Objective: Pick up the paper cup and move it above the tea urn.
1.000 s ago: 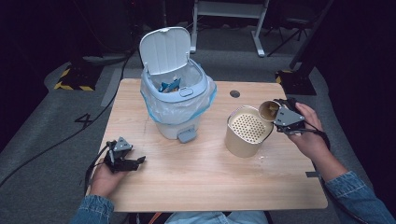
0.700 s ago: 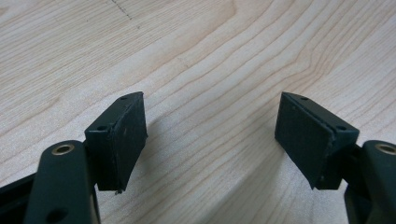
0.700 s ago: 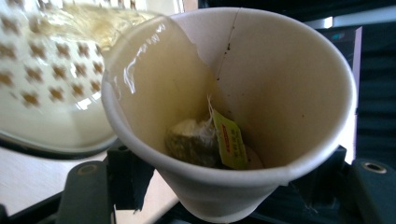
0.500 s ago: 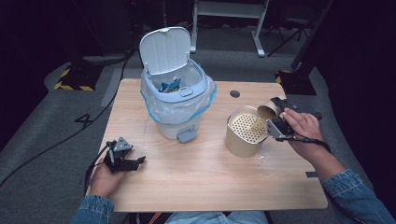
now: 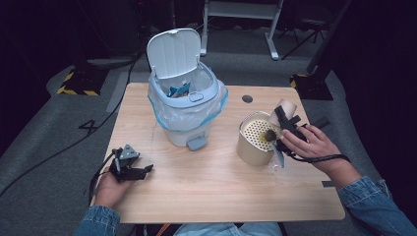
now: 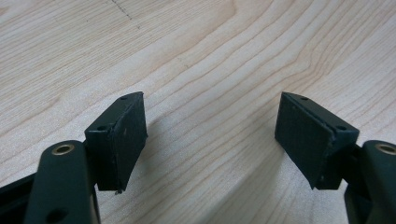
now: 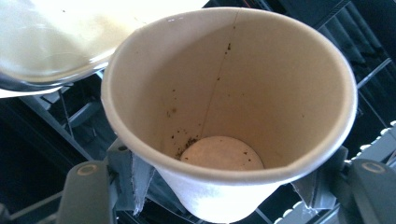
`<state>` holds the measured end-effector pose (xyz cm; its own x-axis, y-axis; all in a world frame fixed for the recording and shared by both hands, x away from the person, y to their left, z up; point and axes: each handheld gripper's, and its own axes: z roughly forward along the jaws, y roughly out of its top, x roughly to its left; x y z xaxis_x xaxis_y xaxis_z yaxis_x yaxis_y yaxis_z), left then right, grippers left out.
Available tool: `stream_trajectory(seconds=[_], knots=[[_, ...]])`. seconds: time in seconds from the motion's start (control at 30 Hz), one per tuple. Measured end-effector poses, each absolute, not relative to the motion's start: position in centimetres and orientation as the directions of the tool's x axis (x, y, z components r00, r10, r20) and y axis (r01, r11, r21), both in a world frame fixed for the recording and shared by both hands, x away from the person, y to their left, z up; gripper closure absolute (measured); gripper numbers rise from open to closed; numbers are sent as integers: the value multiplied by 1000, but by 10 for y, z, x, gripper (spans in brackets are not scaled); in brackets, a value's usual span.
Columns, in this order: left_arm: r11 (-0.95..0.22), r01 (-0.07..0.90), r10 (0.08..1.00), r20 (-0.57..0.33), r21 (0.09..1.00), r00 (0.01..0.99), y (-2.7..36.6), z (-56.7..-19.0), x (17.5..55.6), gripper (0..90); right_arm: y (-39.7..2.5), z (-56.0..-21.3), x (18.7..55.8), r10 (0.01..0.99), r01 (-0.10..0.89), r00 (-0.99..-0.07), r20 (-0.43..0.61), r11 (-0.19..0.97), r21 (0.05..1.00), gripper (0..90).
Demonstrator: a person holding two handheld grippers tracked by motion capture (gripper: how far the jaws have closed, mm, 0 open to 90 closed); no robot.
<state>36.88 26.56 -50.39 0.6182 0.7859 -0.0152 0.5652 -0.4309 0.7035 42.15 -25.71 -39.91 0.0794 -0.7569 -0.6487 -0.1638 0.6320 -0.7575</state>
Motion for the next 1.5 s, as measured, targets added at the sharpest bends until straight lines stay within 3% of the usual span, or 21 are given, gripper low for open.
stream_trajectory(seconds=[0.7, 0.97, 1.13, 1.3, 1.43, 1.5], knots=[[-431, 565, 786, -15, 703, 618, 266, -504, 369, 254, -255, -396, 418, -753, -154, 118, -648, 631, -761, 321], [-430, 565, 786, -16, 704, 618, 266, -504, 369, 254, -256, -394, 421, -709, -197, 72, -702, 680, -707, 320], [-431, 565, 786, -15, 703, 618, 266, -504, 369, 254, -261, -387, 425, -554, -271, -47, -831, 808, -523, 317], [-431, 566, 786, -15, 703, 618, 266, -504, 369, 253, -268, -376, 432, -319, -292, -221, -922, 923, -250, 314], [-430, 566, 786, -16, 703, 618, 266, -504, 369, 253, -276, -368, 438, -142, -288, -364, -920, 957, -34, 311], [-431, 566, 786, -15, 703, 618, 266, -504, 369, 253, -281, -364, 441, -9, -272, -454, -891, 954, 129, 310]])
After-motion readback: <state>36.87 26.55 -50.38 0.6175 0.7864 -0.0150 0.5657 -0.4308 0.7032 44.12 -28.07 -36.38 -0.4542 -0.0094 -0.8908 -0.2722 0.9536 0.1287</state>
